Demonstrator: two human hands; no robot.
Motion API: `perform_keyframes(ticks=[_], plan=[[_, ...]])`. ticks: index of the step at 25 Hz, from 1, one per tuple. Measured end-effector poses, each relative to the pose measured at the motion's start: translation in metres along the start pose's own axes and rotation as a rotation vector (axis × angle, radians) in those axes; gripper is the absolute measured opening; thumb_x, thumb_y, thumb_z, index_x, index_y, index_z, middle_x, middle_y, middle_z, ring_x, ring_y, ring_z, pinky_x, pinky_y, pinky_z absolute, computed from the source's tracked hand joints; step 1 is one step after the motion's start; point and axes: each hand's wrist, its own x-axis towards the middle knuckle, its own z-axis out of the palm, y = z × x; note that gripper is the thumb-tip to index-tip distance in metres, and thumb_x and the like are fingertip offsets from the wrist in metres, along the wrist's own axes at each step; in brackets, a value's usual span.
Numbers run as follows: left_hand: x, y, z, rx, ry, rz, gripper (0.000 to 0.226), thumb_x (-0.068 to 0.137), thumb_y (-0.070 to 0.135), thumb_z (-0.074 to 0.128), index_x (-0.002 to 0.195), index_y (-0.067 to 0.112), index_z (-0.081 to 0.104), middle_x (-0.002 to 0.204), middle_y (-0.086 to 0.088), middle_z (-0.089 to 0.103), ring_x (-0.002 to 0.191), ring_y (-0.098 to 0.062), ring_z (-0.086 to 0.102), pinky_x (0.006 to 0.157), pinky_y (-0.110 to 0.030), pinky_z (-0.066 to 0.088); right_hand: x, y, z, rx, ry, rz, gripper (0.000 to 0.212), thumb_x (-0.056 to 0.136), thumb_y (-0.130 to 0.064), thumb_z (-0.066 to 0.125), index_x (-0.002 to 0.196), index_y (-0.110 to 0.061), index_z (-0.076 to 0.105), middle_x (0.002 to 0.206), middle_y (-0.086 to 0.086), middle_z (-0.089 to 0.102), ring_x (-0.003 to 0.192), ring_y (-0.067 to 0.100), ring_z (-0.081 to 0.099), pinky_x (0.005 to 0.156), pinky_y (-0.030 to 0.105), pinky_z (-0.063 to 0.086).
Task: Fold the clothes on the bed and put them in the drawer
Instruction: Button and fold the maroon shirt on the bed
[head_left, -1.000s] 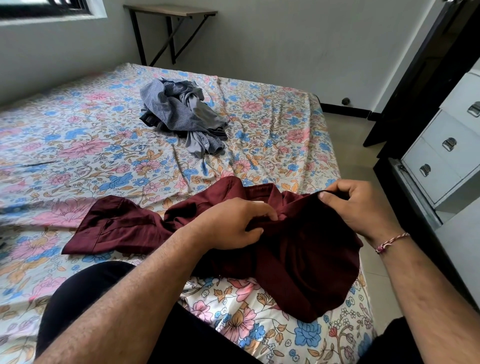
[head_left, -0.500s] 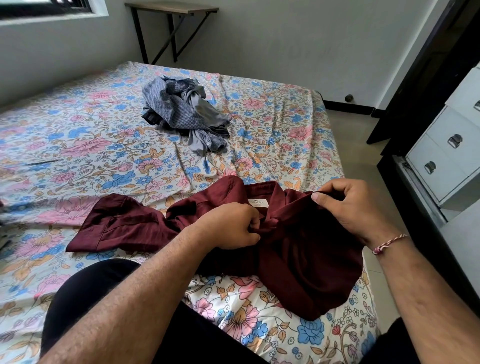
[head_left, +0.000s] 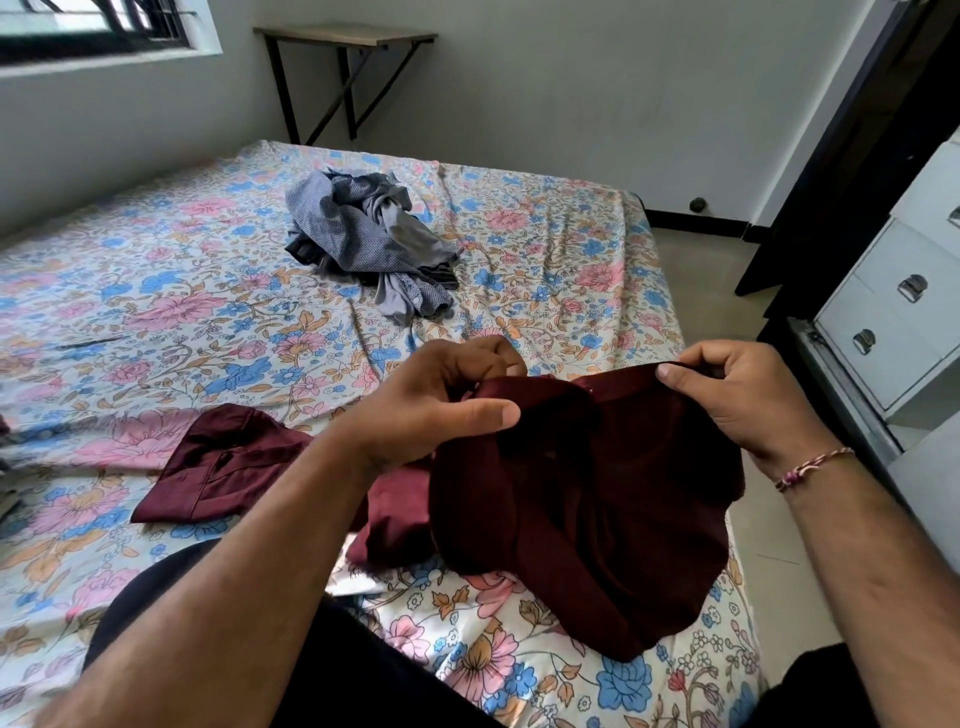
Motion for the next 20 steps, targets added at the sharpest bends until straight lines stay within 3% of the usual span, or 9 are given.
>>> perform_keyframes(ticks=[3,6,9,10,13,14,16,18,20], plan=[[0.012,0.013,-0.014,0.174,0.135,0.065,0.030,0.089,0.004,0.071,0.069,0.021,0.058,0.070,-0.004,0.056,0.065,-0.017,0.051,0.061,-0.030,0.040,0.010,-0.008,-0.006,-0.017,-0.034,-0.017,0.009,0.087,-0.020,0.082,0.081,-0.015,0.077,0.079,0.007,0.074,0.072,0.016,0.063,0.072,0.033,0.049],[0.054,0.042,-0.042,0.232,0.305,0.109,0.031,0.083,-0.003,0.076,0.069,0.018,0.058,0.068,0.009,0.060,0.063,-0.005,0.055,0.061,-0.018,0.046,0.041,-0.037,-0.012,-0.138,-0.018,-0.034,0.012,0.087,-0.022,0.082,0.079,-0.015,0.077,0.074,0.000,0.072,0.068,0.013,0.063,0.069,0.027,0.048],[0.112,0.096,-0.075,0.061,0.392,0.174,0.037,0.078,0.002,0.081,0.069,0.023,0.053,0.075,-0.005,0.061,0.065,-0.012,0.055,0.063,-0.025,0.048,0.088,-0.102,-0.031,-0.218,0.360,-0.248,0.013,0.088,-0.028,0.080,0.081,-0.018,0.077,0.077,0.000,0.073,0.074,0.019,0.069,0.072,0.028,0.053],[0.128,0.111,-0.087,0.153,0.438,0.234,0.037,0.079,0.005,0.082,0.071,0.025,0.053,0.076,-0.003,0.060,0.066,-0.012,0.054,0.064,-0.028,0.047,0.098,-0.124,-0.040,-0.222,0.525,-0.346,0.016,0.089,-0.031,0.078,0.086,-0.016,0.077,0.081,0.003,0.075,0.078,0.022,0.070,0.076,0.032,0.056],[0.140,0.119,-0.103,0.971,0.582,0.304,0.023,0.083,0.031,0.083,0.094,0.032,0.063,0.071,0.012,0.059,0.063,-0.008,0.056,0.067,-0.031,0.048,0.090,-0.147,-0.051,-0.263,0.819,-0.554,0.024,0.092,-0.037,0.070,0.093,-0.014,0.074,0.086,0.004,0.075,0.078,0.024,0.068,0.072,0.036,0.055],[0.130,0.106,-0.095,1.183,0.645,0.292,0.021,0.086,0.038,0.078,0.101,0.033,0.064,0.069,0.010,0.061,0.063,-0.014,0.061,0.064,-0.033,0.049,0.079,-0.137,-0.045,-0.294,0.826,-0.588,0.024,0.093,-0.039,0.069,0.093,-0.015,0.074,0.086,0.003,0.075,0.077,0.024,0.069,0.071,0.036,0.055],[0.093,0.055,-0.057,1.319,0.628,0.206,0.014,0.093,0.041,0.063,0.103,0.031,0.064,0.074,0.003,0.070,0.068,-0.028,0.069,0.058,-0.036,0.053,0.051,-0.092,-0.023,-0.421,0.712,-0.574,0.021,0.090,-0.041,0.074,0.089,-0.020,0.074,0.083,0.001,0.075,0.075,0.027,0.071,0.066,0.037,0.056],[0.042,-0.005,-0.011,1.267,0.456,0.051,0.008,0.094,0.033,0.061,0.099,0.027,0.062,0.085,0.001,0.070,0.081,-0.031,0.069,0.059,-0.040,0.054,0.012,-0.027,0.005,-0.568,0.482,-0.398,0.024,0.083,-0.046,0.081,0.081,-0.023,0.072,0.074,-0.001,0.073,0.071,0.030,0.071,0.060,0.037,0.055],[0.001,-0.041,0.019,1.161,0.358,-0.102,0.012,0.091,0.025,0.066,0.096,0.019,0.057,0.094,-0.003,0.065,0.094,-0.032,0.064,0.067,-0.043,0.054,-0.034,0.036,0.026,-0.549,0.301,-0.155,0.029,0.079,-0.052,0.082,0.074,-0.026,0.070,0.070,-0.006,0.071,0.070,0.026,0.070,0.060,0.035,0.054]])
